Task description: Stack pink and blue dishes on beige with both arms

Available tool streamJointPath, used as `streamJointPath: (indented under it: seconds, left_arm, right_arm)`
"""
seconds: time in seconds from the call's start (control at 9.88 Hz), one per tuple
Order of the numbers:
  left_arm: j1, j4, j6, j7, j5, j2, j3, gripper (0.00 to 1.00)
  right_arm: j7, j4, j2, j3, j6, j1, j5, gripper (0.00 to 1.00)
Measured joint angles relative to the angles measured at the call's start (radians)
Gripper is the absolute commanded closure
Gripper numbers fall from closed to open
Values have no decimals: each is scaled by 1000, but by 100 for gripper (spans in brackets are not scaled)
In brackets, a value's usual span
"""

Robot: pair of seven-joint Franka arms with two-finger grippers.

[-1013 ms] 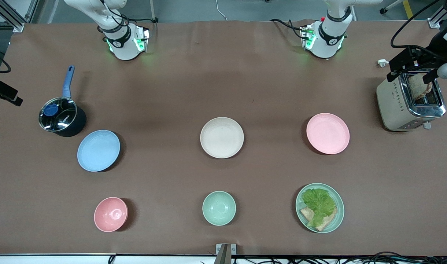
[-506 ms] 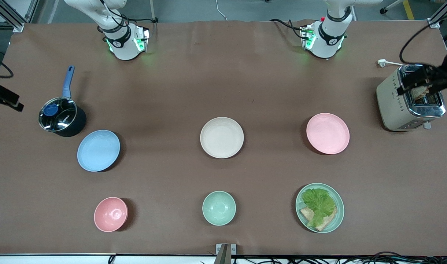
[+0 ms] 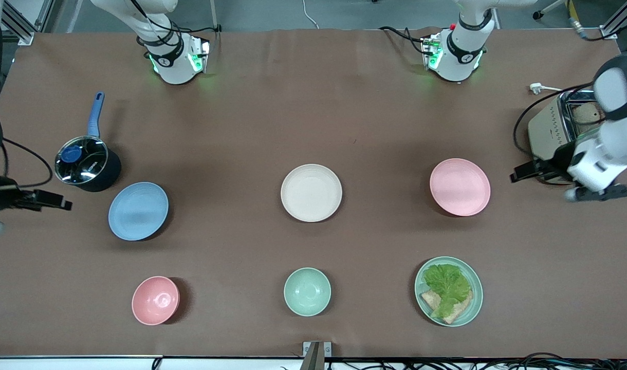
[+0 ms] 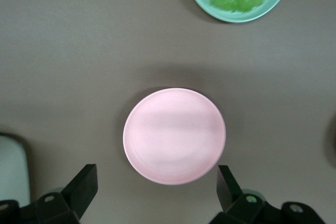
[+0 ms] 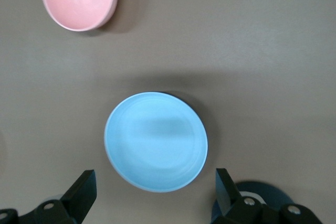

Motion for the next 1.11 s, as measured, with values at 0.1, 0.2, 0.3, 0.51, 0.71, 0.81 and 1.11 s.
streamJointPath:
  seconds: [0.1, 0.2, 0.3, 0.51, 0.71, 0.81, 1.11]
  left_arm:
    - [3, -69, 101, 43, -16, 31, 11, 5]
    - [6, -129, 183, 68, -27, 60, 17, 9]
    - [8, -178, 247, 75, -28, 87, 19, 13]
    - [11, -228, 304, 90, -39, 136, 32, 20]
    - [18, -233, 305, 149, -134, 180, 39, 25]
    - [18, -233, 305, 197, -201, 199, 39, 28]
    - [20, -235, 306, 337, -359, 251, 45, 55]
  right_arm:
    - [-72, -43, 38, -17, 52, -3, 45, 0]
    - [-134, -88, 71, -23, 113, -5, 73, 1]
    - [-186, -128, 102, -24, 171, -7, 103, 7]
    - [-270, -174, 155, -25, 240, -9, 161, 21]
    - [-299, -200, 182, -26, 274, -13, 174, 31]
    - [-302, -215, 185, -26, 278, -17, 179, 36]
    - [-306, -254, 186, -26, 291, -18, 228, 52]
